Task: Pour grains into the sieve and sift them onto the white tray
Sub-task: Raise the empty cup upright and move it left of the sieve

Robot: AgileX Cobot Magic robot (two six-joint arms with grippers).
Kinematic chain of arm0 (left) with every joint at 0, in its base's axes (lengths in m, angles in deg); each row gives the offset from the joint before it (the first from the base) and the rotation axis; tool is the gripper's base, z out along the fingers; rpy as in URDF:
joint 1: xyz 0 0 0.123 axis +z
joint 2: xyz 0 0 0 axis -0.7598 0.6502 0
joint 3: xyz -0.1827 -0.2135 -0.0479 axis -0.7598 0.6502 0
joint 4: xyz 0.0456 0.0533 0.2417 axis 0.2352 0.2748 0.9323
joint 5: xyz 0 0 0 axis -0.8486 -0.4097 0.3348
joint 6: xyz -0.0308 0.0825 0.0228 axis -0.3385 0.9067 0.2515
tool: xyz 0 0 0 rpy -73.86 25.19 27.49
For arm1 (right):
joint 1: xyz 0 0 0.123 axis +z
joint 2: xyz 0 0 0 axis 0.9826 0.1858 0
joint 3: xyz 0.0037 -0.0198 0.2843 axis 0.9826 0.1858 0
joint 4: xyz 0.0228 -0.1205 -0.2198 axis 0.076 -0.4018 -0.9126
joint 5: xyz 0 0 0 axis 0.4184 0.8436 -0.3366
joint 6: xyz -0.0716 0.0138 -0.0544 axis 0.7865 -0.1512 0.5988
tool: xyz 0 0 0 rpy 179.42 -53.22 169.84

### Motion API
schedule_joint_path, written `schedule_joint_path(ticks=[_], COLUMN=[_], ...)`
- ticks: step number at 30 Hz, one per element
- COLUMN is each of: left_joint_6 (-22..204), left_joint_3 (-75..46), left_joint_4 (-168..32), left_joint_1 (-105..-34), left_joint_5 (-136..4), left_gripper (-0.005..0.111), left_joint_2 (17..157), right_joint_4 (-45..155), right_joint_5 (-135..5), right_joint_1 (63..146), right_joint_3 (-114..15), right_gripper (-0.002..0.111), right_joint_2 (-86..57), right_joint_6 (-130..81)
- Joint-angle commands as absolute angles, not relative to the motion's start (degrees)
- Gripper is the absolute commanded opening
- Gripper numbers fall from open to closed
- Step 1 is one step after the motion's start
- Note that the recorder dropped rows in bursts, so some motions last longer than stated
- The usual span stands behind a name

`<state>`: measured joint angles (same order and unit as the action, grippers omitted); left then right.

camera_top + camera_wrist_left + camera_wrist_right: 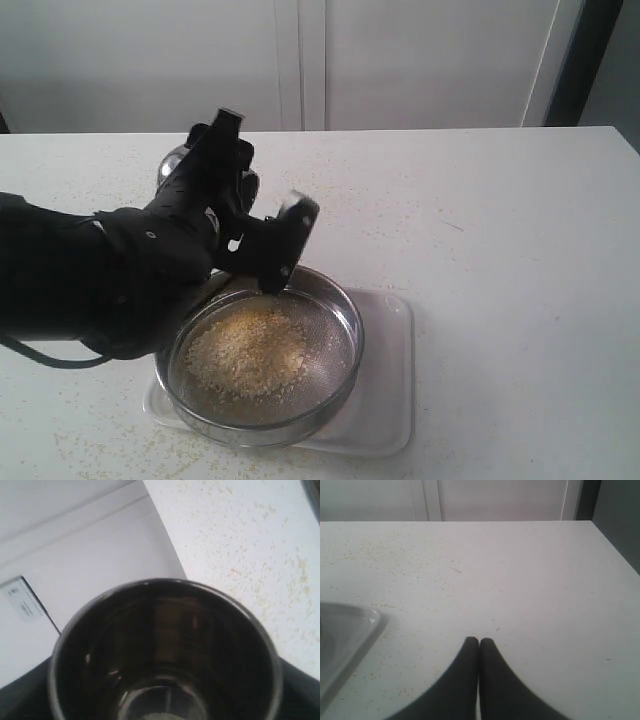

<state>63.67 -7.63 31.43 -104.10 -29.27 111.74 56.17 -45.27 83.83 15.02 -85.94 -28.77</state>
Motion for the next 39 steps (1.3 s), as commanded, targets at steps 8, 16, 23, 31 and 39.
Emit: schedule_joint_path(ticks=[8,16,23,31,39], left_joint_6=[27.3,18.0,15.5,18.5,37.8], left_joint_3=[-8.0,-8.7,-11.1,-12.4,-12.4], left_joint_4=[32.2,32.2,32.2,29.0,-0.5], left_joint_1=[-95.8,-87.8,-82.4,-77.5,-73.5], left_joint_5=[-39.1,-52.8,-65.3,-78.9,-97.8], left_gripper=[0.000,0.000,0.000,0.000,0.000], left_joint_2=[108.8,108.8,108.8,108.8,108.8], right_joint_4=[55.8,55.8,55.8,55.8,55.8], right_joint_5=[-45.5,-45.5,-45.5,-45.5,-45.5], right_joint_1=[83.9,83.9,83.9,83.9,83.9], right_joint_3=[15.4,15.4,15.4,15.4,15.4], right_gripper=[0.000,0.000,0.000,0.000,0.000], right_joint_2=[-86.3,-86.3,-86.3,-86.3,-86.3], right_joint_6=[-29.0,-29.0,-29.0,-29.0,-29.0])
